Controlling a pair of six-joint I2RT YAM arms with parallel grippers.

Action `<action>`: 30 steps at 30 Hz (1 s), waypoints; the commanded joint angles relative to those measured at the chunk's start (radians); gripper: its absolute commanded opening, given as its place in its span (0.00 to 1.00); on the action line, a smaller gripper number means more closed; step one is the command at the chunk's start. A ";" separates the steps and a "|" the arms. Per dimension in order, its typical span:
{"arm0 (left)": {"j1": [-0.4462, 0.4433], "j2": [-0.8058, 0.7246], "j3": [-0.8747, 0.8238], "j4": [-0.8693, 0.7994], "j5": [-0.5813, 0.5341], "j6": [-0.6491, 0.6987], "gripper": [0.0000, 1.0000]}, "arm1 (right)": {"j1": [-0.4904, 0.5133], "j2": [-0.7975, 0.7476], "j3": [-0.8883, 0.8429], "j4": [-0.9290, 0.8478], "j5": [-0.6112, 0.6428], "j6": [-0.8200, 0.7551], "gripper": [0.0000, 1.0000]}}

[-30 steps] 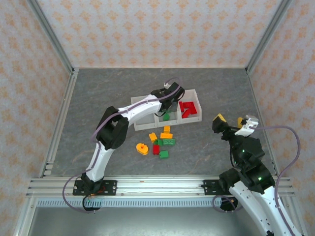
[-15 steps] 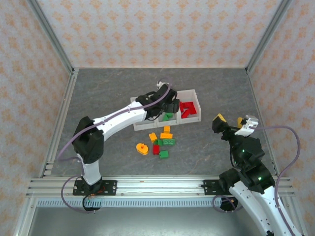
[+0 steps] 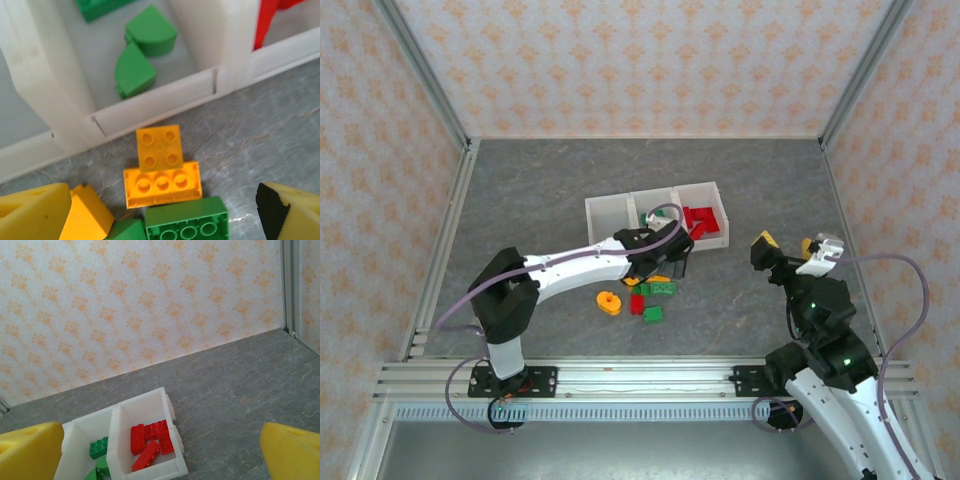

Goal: Sort the legos into containers by color
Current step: Move the lego to the bottom-center of the table.

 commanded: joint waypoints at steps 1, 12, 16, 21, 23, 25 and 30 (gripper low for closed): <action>-0.012 0.037 -0.016 -0.018 0.035 -0.051 0.97 | -0.001 0.004 -0.005 0.008 0.004 0.008 1.00; -0.040 0.135 -0.016 -0.033 0.081 -0.047 0.82 | -0.001 0.007 -0.005 0.009 0.002 0.008 1.00; -0.042 0.140 -0.029 -0.019 0.104 -0.047 0.76 | -0.001 0.007 -0.005 0.010 0.003 0.008 1.00; -0.051 0.156 -0.029 0.008 0.141 -0.041 0.68 | -0.001 0.010 -0.004 0.009 0.002 0.008 1.00; -0.058 0.172 -0.014 -0.003 0.142 -0.036 0.68 | -0.001 0.010 -0.005 0.010 0.003 0.008 1.00; -0.064 0.184 -0.004 -0.011 0.144 -0.033 0.68 | -0.002 0.010 -0.005 0.010 0.001 0.009 1.00; -0.081 0.200 0.018 -0.007 0.157 -0.032 0.68 | -0.001 0.010 -0.007 0.010 0.001 0.008 1.00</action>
